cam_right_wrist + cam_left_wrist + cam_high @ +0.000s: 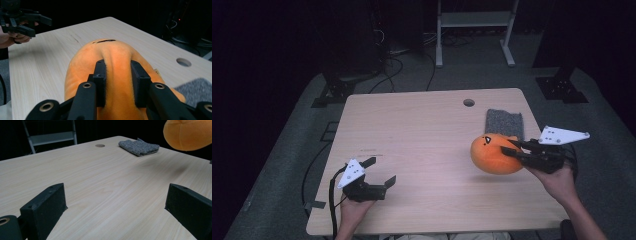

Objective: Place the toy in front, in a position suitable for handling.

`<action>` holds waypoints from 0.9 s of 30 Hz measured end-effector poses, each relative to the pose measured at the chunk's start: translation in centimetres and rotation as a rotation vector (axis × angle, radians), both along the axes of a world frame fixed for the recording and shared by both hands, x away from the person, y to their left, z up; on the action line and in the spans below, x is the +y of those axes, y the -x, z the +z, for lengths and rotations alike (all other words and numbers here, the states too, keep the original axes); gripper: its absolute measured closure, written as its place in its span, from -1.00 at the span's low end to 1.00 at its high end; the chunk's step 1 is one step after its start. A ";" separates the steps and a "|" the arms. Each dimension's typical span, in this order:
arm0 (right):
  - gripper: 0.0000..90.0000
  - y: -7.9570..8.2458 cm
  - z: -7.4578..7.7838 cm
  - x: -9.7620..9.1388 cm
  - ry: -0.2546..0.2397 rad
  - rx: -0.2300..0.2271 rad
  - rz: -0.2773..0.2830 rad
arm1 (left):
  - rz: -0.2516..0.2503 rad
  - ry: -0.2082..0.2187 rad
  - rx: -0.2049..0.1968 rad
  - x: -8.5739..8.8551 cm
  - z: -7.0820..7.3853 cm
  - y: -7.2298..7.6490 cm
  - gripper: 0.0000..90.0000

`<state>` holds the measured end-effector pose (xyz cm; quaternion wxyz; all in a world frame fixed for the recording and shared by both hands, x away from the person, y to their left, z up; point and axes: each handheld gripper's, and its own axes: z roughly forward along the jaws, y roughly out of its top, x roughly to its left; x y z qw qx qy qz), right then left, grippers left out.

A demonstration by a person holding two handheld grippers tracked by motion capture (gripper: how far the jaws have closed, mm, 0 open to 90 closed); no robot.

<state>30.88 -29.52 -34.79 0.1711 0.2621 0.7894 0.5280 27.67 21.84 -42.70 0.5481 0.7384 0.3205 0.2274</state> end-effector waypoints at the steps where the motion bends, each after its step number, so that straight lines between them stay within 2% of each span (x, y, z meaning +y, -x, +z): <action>1: 0.54 -0.2 0.5 0.5 0.010 -0.009 0.009 | -0.001 0.000 0.000 0.0 0.0 0.0 -0.94; 4: 0.54 -0.3 1.6 1.6 0.022 -0.030 0.030 | -0.003 -0.002 0.001 -0.1 0.0 -0.1 -0.94; 6: 0.53 -0.9 3.2 3.6 0.016 -0.058 0.075 | -0.003 -0.001 -0.001 -0.1 0.1 0.0 -0.94; 7: 0.53 -0.9 3.2 3.6 0.016 -0.058 0.075 | -0.003 -0.001 -0.001 -0.1 0.1 0.0 -0.94; 8: 0.53 -1.3 3.9 5.0 0.022 -0.062 0.097 | -0.003 -0.001 -0.003 -0.1 0.1 0.0 -0.94; 10: 0.53 -1.6 3.9 5.7 0.022 -0.064 0.104 | -0.003 -0.008 -0.006 0.0 0.2 0.0 -0.94; 11: 0.52 -2.3 3.8 7.1 0.024 -0.055 0.117 | -0.002 -0.002 -0.006 0.0 0.2 0.1 -0.94; 14: 0.51 -3.1 3.1 8.2 0.015 -0.038 0.129 | 0.000 0.002 -0.006 0.1 0.1 0.1 -0.94; 15: 0.50 -3.9 2.3 9.3 0.021 -0.016 0.134 | 0.000 0.000 -0.007 0.2 0.2 0.1 -0.94; 18: 0.49 -4.8 0.8 10.8 0.046 0.000 0.141 | 0.002 0.001 -0.010 0.2 0.1 0.2 -0.94; 19: 0.49 -4.8 0.8 10.8 0.046 0.000 0.141 | 0.002 0.001 -0.010 0.2 0.1 0.2 -0.94; 23: 0.48 -5.8 -1.3 12.1 0.057 0.034 0.146 | 0.001 -0.005 -0.010 0.2 0.1 0.3 -0.94; 24: 0.47 -6.0 -2.2 12.7 0.064 0.047 0.154 | 0.002 -0.010 -0.011 0.2 0.1 0.3 -0.94; 27: 0.46 -6.2 -3.0 13.3 0.072 0.055 0.164 | 0.001 -0.009 -0.009 0.1 0.1 0.3 -0.94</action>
